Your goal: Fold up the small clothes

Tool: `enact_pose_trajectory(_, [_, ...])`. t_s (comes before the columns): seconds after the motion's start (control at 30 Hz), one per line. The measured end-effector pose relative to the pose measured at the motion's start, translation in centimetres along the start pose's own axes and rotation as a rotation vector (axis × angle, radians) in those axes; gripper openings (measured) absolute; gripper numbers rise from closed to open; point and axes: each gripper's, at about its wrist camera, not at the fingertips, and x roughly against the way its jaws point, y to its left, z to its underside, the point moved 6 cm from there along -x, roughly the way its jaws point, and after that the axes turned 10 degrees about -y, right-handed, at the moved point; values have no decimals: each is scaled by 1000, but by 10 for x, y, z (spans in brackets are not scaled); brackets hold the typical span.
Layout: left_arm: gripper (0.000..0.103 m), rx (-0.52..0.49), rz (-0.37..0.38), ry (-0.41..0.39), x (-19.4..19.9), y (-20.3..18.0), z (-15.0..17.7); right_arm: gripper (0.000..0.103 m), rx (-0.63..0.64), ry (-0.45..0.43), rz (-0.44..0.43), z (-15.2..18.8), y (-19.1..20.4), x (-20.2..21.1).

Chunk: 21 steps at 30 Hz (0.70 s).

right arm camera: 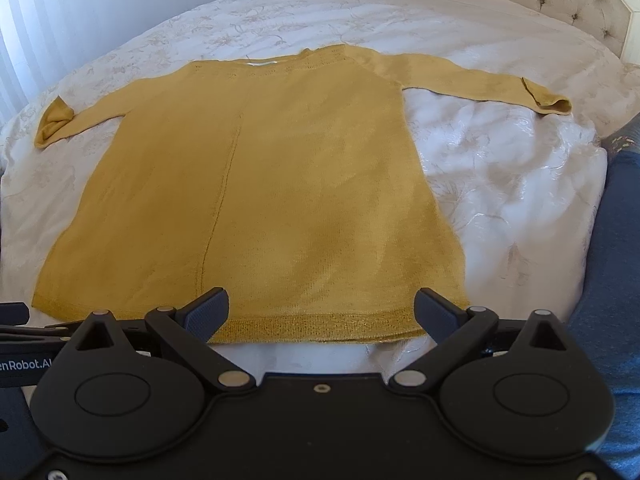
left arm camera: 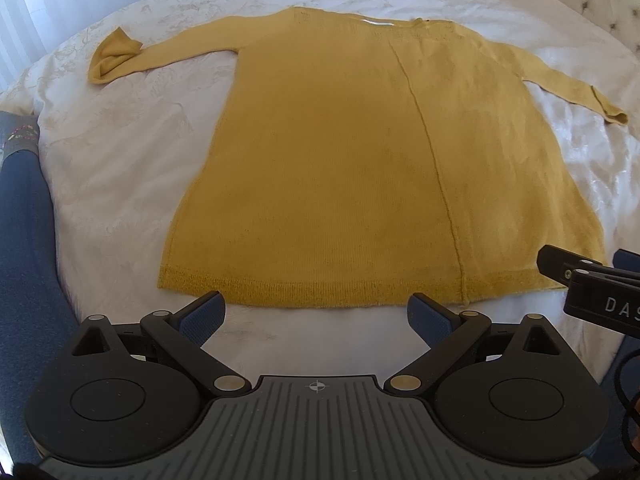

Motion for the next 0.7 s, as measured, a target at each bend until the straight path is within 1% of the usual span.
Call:
enact_pose_trajectory(0.37, [100, -1, -12, 7, -3, 1, 1, 99, -4, 11, -2, 3, 2, -2])
enact_pose_trajectory(0.7, [100, 5, -8, 12, -5, 2, 3, 99, 1, 17, -6, 4, 4, -3])
